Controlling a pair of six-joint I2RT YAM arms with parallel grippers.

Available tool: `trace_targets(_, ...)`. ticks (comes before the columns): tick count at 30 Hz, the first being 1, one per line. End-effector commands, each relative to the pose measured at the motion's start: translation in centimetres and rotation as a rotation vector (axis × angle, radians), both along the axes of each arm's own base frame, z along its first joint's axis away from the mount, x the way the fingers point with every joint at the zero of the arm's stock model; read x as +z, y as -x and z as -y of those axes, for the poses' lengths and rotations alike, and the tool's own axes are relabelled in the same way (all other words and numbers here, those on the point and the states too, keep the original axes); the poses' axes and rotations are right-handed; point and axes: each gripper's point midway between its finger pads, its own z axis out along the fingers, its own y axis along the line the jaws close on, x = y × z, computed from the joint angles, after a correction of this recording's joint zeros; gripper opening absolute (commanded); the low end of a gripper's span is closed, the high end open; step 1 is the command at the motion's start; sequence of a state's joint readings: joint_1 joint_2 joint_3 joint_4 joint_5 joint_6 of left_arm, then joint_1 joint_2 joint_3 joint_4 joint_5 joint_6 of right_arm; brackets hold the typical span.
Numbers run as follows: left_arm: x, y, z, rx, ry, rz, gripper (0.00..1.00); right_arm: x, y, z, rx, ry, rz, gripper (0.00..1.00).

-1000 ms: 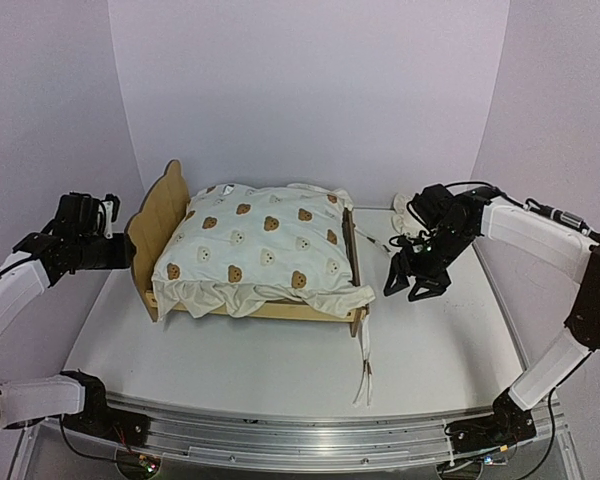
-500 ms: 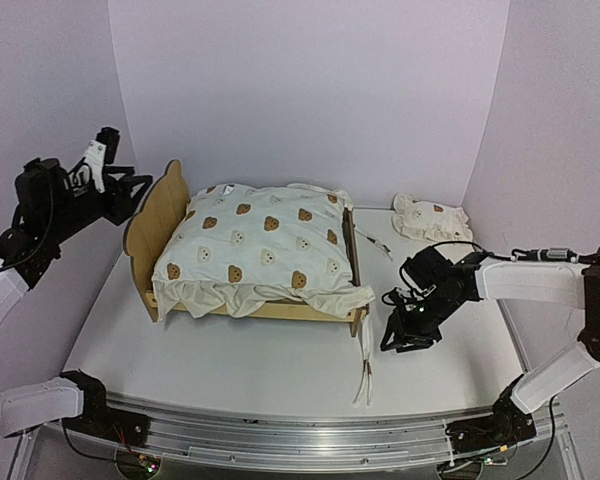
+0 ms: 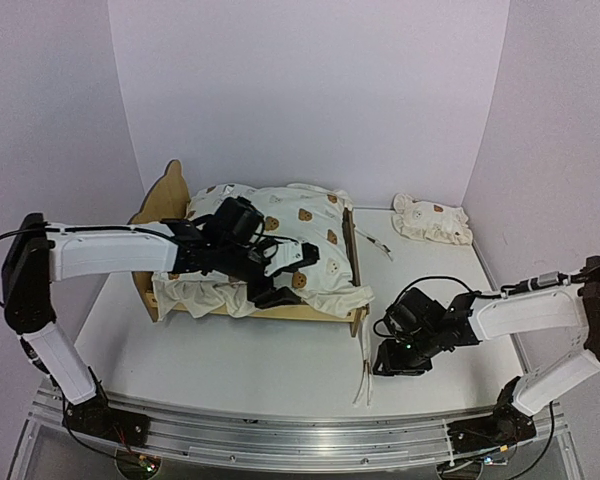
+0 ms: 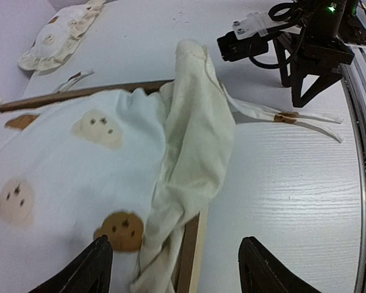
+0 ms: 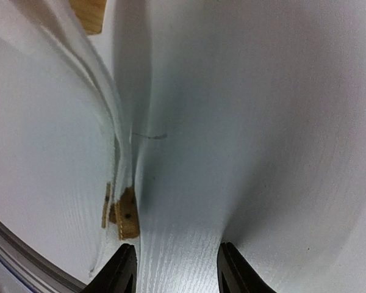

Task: Set up the pet bed

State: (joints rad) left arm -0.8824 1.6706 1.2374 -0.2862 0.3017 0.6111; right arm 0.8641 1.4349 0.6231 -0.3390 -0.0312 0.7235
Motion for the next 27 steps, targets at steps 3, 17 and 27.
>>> trace_targets(3,0.7,-1.6,6.7,-0.129,0.058,0.093,0.72,-0.6,-0.5,-1.5,-0.051,0.017,0.065,0.47)
trace_targets(17,-3.8,-1.9,8.5,-0.146,0.010,0.062,0.23,-2.0,-0.1,0.4,-0.087,0.119,0.087,0.05)
trace_targets(27,1.1,-2.1,7.3,-0.081,0.038,0.016,0.00,2.0,-2.1,1.2,-0.034,0.183,0.177,0.00)
